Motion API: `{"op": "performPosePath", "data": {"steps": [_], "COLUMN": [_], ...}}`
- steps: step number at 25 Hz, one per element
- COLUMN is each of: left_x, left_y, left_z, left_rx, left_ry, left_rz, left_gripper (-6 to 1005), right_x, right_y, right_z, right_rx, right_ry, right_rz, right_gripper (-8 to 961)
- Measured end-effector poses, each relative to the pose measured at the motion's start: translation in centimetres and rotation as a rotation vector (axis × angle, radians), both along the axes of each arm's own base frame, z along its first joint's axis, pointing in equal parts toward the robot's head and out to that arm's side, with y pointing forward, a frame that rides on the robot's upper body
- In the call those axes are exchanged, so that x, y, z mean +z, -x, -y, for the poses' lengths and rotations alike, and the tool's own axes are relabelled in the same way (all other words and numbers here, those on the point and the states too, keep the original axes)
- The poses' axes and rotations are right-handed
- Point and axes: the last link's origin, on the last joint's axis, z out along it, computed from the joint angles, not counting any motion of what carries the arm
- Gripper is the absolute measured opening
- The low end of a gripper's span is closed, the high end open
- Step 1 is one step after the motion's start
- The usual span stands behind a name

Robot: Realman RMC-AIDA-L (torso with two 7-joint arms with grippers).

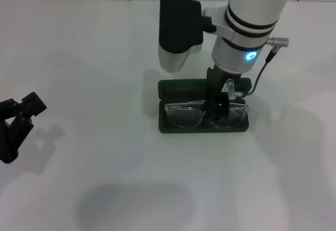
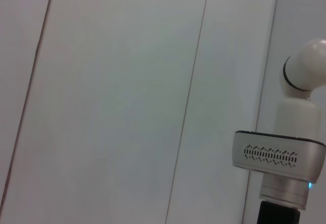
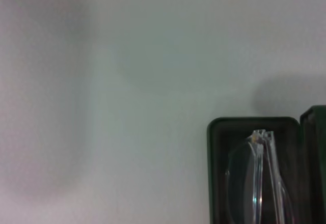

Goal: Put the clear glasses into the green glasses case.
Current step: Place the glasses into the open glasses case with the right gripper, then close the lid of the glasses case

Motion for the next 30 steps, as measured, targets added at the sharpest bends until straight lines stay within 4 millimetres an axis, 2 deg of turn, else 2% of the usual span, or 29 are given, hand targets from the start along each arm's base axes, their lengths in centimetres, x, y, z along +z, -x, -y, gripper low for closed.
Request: {"op": "performPosePath", "data": {"steps": [21, 30], "left_x": [0.0, 0.0], "left_y": [0.1, 0.1], "left_z": [0.1, 0.2], "left_rx": [0.002, 0.001], "left_ry": [0.000, -0.001], "left_rz": [-0.001, 0.001], "left_gripper": [84, 85], "right_x": [0.2, 1.4], "right_y": [0.7, 0.8], "right_z": [0.5, 1.7], "right_rx": [0.063, 0.138], "right_ry": [-0.010, -0.054], "right_rz": [-0.003, -0.106], "right_gripper": [189, 188]}}
